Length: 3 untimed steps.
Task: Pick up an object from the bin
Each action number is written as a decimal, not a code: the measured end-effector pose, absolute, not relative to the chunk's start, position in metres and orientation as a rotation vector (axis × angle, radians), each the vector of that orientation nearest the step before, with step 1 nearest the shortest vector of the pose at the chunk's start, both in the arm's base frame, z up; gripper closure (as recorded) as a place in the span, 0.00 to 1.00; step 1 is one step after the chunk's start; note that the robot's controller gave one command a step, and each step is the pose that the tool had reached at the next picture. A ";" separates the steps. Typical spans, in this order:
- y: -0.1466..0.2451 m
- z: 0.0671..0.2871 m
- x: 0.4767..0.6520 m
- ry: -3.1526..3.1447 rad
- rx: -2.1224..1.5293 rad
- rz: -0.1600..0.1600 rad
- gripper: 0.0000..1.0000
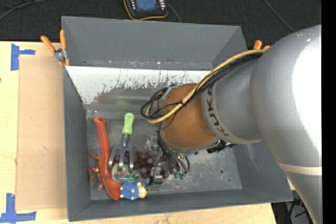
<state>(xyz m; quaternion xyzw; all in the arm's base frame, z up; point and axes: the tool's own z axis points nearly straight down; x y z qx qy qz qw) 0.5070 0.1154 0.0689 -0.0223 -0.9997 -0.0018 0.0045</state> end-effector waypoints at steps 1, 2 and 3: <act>0.109 0.070 0.510 -3.139 -0.051 -0.003 1.00; 0.109 0.070 0.510 -3.138 -0.052 -0.003 1.00; 0.101 0.119 0.500 -3.139 -0.066 -0.003 1.00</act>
Offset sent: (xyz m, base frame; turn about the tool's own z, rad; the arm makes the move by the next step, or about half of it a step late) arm 0.0000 0.0000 0.0000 0.0000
